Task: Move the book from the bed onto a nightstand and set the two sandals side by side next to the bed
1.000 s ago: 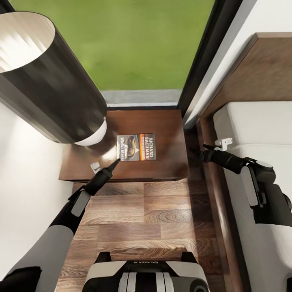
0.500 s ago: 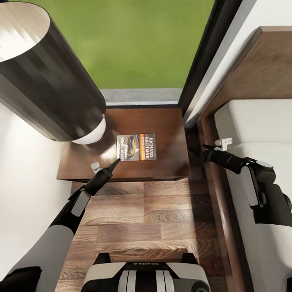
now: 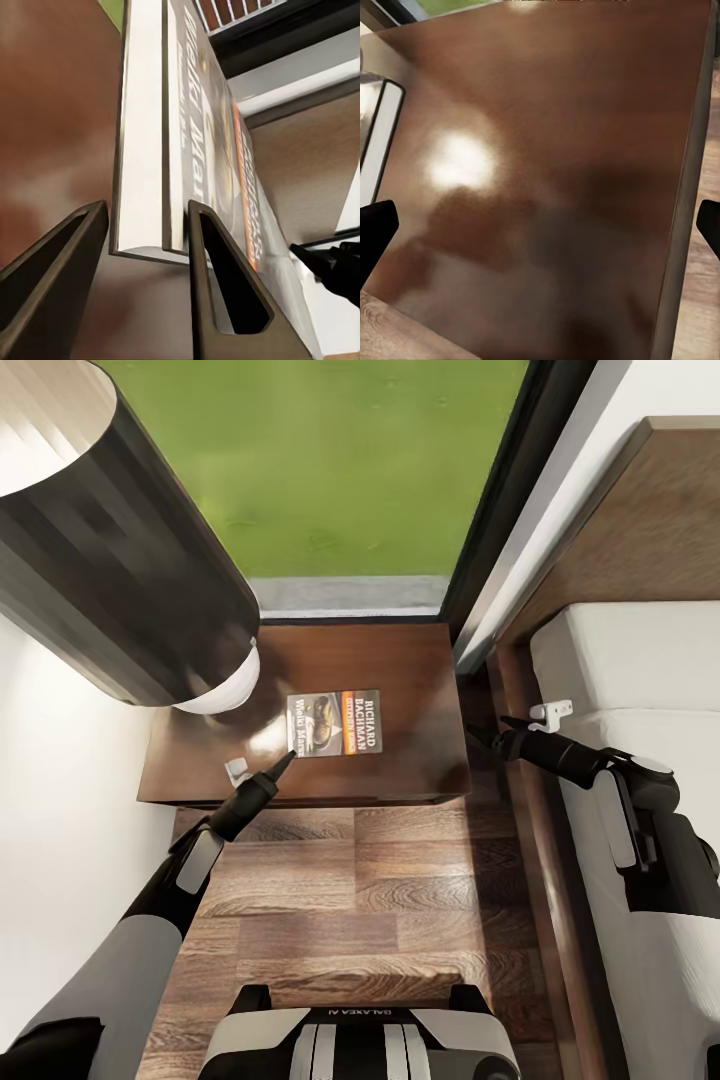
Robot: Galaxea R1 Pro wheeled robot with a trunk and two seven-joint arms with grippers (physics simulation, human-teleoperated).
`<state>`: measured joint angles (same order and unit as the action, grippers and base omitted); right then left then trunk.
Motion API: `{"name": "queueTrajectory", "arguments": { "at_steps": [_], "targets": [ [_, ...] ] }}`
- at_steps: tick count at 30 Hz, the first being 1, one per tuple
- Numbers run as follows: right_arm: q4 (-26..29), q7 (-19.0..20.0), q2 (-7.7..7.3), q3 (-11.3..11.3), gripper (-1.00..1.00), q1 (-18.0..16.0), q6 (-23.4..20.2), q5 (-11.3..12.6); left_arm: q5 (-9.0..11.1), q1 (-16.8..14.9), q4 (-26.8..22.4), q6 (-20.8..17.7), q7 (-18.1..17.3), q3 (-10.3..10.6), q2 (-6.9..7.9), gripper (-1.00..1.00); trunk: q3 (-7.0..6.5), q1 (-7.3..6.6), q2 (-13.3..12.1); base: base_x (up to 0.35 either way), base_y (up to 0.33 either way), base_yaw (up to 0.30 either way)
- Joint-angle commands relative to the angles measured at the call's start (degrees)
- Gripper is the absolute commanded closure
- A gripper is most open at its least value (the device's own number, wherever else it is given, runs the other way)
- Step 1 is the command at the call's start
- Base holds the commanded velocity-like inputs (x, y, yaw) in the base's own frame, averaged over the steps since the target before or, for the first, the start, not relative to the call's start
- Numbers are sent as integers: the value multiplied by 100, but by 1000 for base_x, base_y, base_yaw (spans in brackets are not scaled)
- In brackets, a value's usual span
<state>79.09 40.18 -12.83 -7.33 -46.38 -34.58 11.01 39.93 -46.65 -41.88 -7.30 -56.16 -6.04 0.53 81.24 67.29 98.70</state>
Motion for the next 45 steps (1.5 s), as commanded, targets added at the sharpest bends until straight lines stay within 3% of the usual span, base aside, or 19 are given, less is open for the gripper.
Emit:
{"name": "queueTrajectory", "arguments": {
  "at_steps": [1, 13, 45],
  "targets": [
    [1, 7, 0, -5, -100, -3, 1, 33, 41, -2, -5, -61, -7, -2, 0, 100, 2, 0, 1, 0, 0, 0],
    [1, -415, 9, 24, -100, -3, 135, 66, 41, -2, -12, -61, 8, -2, 0, 100, -27, 0, 1, 0, 0, 0],
    [1, -433, 9, 30, -100, -3, 136, 70, 41, -2, -13, -61, 8, -2, 2, 100, 180, 0, 1, 0, 0, 0]
  ]
}}
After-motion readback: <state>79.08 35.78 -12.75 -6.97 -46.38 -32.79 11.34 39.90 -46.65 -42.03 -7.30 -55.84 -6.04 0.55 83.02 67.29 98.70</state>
